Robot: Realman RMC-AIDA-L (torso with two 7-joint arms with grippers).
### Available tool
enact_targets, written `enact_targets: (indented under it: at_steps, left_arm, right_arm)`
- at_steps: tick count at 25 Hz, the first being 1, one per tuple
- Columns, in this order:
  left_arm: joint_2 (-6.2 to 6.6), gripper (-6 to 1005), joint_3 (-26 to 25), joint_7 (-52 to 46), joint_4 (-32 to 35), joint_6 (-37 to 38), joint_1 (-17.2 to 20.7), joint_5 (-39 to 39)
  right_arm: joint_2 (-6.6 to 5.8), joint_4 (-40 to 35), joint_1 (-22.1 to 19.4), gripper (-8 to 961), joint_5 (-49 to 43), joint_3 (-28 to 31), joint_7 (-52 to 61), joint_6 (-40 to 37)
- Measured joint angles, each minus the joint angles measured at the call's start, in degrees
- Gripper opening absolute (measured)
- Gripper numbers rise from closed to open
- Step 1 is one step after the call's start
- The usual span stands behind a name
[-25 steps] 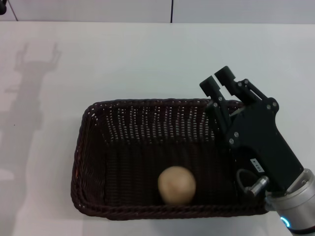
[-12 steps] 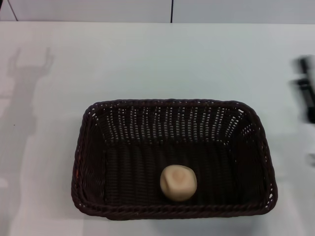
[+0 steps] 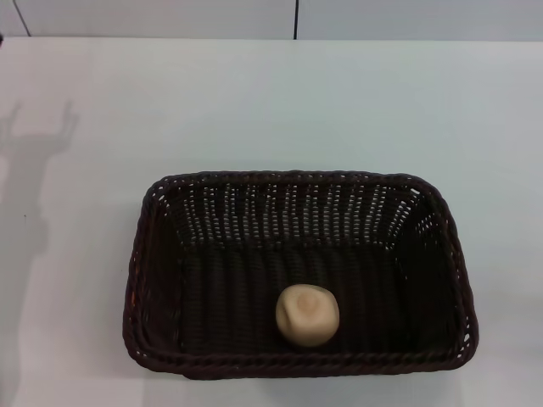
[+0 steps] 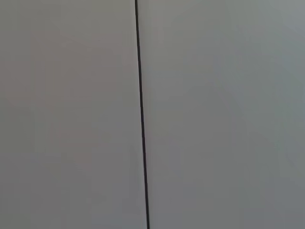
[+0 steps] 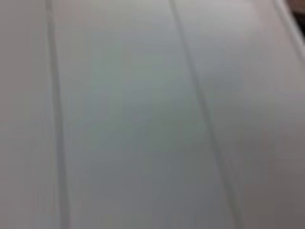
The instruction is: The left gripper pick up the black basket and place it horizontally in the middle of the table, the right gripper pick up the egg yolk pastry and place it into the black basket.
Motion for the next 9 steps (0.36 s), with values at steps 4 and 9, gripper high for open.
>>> enact_targets:
  at_steps: [4, 9]
  left_arm:
    - [-0.27, 816, 0.27, 0.00, 0.06, 0.06, 1.82, -0.09]
    - [-0.30, 816, 0.09, -0.22, 1.17, -0.08, 2.56, -0.39]
  right_arm:
    - [0.15, -0.34, -0.64, 769, 5.04, -0.28, 0.12, 0.06]
    - [0.17, -0.29, -0.85, 769, 5.56, -0.31, 0.16, 0.00]
